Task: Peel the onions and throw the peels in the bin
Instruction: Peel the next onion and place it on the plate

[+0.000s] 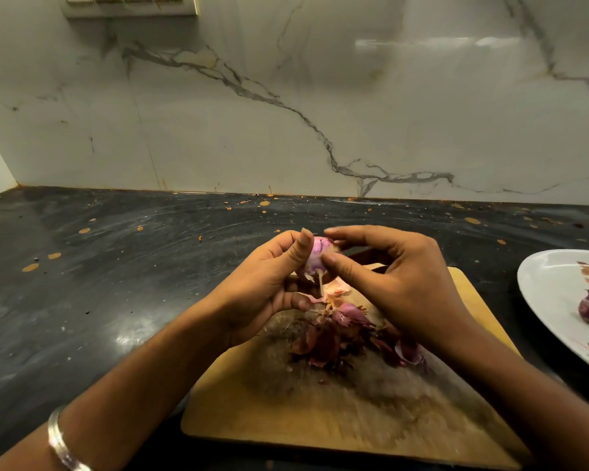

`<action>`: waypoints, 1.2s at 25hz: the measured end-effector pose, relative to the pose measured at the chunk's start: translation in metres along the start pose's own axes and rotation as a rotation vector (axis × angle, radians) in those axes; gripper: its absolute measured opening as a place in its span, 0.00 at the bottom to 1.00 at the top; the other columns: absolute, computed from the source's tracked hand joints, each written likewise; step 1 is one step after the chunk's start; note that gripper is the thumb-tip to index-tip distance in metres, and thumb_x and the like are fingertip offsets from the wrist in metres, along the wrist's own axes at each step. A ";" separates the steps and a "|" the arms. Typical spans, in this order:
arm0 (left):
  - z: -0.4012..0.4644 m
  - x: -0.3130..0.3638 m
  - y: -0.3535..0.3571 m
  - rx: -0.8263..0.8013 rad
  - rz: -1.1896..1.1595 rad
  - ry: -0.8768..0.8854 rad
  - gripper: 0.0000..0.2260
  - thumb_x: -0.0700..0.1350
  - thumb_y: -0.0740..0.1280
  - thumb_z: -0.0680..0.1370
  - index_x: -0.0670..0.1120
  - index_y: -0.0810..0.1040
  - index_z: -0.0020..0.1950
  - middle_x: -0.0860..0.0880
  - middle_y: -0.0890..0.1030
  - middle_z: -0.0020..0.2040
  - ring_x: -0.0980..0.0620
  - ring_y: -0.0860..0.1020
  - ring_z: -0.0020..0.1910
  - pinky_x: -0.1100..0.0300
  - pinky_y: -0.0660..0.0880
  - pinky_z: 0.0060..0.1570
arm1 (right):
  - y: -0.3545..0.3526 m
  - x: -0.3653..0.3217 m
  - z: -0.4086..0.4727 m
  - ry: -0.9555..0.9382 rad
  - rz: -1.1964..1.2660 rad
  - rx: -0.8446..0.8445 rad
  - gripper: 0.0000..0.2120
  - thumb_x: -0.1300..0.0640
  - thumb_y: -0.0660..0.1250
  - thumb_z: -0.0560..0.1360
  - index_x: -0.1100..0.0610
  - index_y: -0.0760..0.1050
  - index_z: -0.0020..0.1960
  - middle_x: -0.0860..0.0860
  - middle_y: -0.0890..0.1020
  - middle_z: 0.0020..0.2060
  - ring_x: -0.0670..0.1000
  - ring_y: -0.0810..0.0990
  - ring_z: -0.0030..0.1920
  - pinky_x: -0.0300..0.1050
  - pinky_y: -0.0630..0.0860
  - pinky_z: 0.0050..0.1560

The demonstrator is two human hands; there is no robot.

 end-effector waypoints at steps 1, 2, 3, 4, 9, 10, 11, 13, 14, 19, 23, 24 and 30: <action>0.000 0.000 -0.001 0.011 0.017 0.002 0.34 0.62 0.68 0.67 0.39 0.73 0.64 0.42 0.81 0.48 0.50 0.78 0.37 0.64 0.76 0.28 | 0.000 -0.001 0.000 -0.006 0.014 0.013 0.13 0.55 0.75 0.73 0.52 0.84 0.57 0.44 0.87 0.45 0.39 0.85 0.44 0.41 0.83 0.45; 0.000 0.001 -0.002 0.019 0.037 0.007 0.34 0.63 0.67 0.68 0.39 0.74 0.64 0.42 0.81 0.48 0.49 0.77 0.38 0.64 0.74 0.28 | -0.002 -0.001 -0.001 -0.017 0.013 0.031 0.12 0.56 0.75 0.73 0.53 0.84 0.57 0.44 0.87 0.44 0.38 0.85 0.43 0.39 0.83 0.44; 0.000 0.002 -0.002 0.022 0.048 0.012 0.33 0.63 0.67 0.68 0.40 0.75 0.63 0.43 0.81 0.47 0.49 0.76 0.39 0.65 0.74 0.27 | -0.004 -0.003 -0.001 -0.032 -0.004 0.049 0.11 0.56 0.75 0.73 0.54 0.85 0.56 0.44 0.87 0.44 0.37 0.85 0.42 0.36 0.82 0.43; 0.000 0.003 -0.003 0.019 0.050 0.017 0.31 0.61 0.67 0.70 0.40 0.76 0.63 0.44 0.82 0.46 0.50 0.75 0.39 0.65 0.74 0.27 | -0.007 -0.004 -0.001 -0.054 -0.034 0.067 0.10 0.57 0.75 0.74 0.55 0.85 0.55 0.44 0.87 0.43 0.35 0.84 0.41 0.32 0.80 0.42; -0.002 0.006 -0.003 0.019 0.098 0.024 0.19 0.54 0.67 0.74 0.43 0.79 0.58 0.42 0.79 0.46 0.54 0.74 0.33 0.67 0.72 0.25 | -0.009 -0.019 -0.003 -0.220 -0.282 0.095 0.07 0.61 0.73 0.76 0.58 0.85 0.53 0.48 0.87 0.45 0.37 0.83 0.43 0.28 0.77 0.44; -0.002 0.006 -0.003 0.028 0.098 0.026 0.20 0.54 0.67 0.73 0.42 0.78 0.58 0.40 0.78 0.46 0.54 0.74 0.33 0.67 0.71 0.25 | -0.007 -0.022 -0.003 -0.248 -0.317 0.093 0.07 0.62 0.73 0.75 0.59 0.85 0.52 0.48 0.87 0.44 0.39 0.83 0.43 0.28 0.77 0.44; -0.002 0.006 -0.003 0.034 0.094 0.028 0.22 0.54 0.68 0.72 0.40 0.78 0.59 0.40 0.78 0.45 0.54 0.73 0.32 0.67 0.71 0.24 | -0.006 -0.024 -0.003 -0.263 -0.331 0.088 0.06 0.62 0.73 0.75 0.59 0.85 0.51 0.47 0.87 0.42 0.40 0.82 0.42 0.26 0.75 0.42; -0.002 0.006 -0.003 0.031 0.090 0.034 0.24 0.55 0.68 0.71 0.39 0.77 0.58 0.42 0.78 0.41 0.55 0.72 0.30 0.68 0.70 0.23 | -0.005 -0.027 -0.003 -0.275 -0.326 0.069 0.04 0.62 0.73 0.75 0.59 0.86 0.49 0.43 0.84 0.38 0.40 0.80 0.38 0.25 0.73 0.38; -0.002 0.007 -0.001 0.024 0.097 0.037 0.23 0.55 0.68 0.71 0.39 0.77 0.57 0.44 0.78 0.39 0.55 0.72 0.29 0.68 0.70 0.23 | -0.005 -0.027 -0.003 -0.279 -0.333 0.059 0.03 0.62 0.73 0.75 0.59 0.86 0.47 0.43 0.84 0.37 0.42 0.80 0.35 0.28 0.74 0.36; -0.002 0.003 0.001 0.048 0.153 0.051 0.19 0.55 0.70 0.71 0.41 0.76 0.52 0.46 0.80 0.36 0.55 0.74 0.27 0.67 0.70 0.23 | 0.005 -0.020 -0.003 -0.247 -0.514 0.054 0.08 0.61 0.72 0.75 0.62 0.81 0.37 0.53 0.81 0.29 0.54 0.77 0.29 0.54 0.76 0.31; -0.002 0.001 0.001 0.057 0.153 0.049 0.18 0.53 0.70 0.71 0.41 0.76 0.53 0.47 0.80 0.36 0.56 0.74 0.27 0.67 0.70 0.23 | 0.004 -0.017 -0.001 -0.234 -0.524 0.067 0.06 0.61 0.72 0.75 0.62 0.81 0.39 0.54 0.81 0.32 0.54 0.78 0.31 0.55 0.76 0.33; -0.002 0.002 0.001 0.053 0.143 0.047 0.19 0.53 0.70 0.71 0.41 0.76 0.54 0.47 0.80 0.36 0.56 0.74 0.27 0.67 0.70 0.23 | 0.001 -0.018 -0.001 -0.234 -0.501 0.083 0.05 0.61 0.72 0.75 0.61 0.82 0.41 0.52 0.82 0.32 0.53 0.79 0.32 0.54 0.76 0.34; -0.001 0.007 -0.006 0.076 0.092 0.048 0.23 0.53 0.69 0.71 0.38 0.77 0.59 0.46 0.78 0.37 0.55 0.72 0.29 0.68 0.70 0.22 | -0.011 -0.008 0.000 -0.108 -0.180 0.141 0.03 0.58 0.73 0.75 0.53 0.86 0.48 0.40 0.85 0.37 0.39 0.83 0.37 0.30 0.76 0.38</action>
Point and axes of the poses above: each hand's wrist, its own z-axis towards the middle knuckle, its own y-axis out of the palm, x = y × z, the point moved 9 cm from there along z, towards the middle knuckle
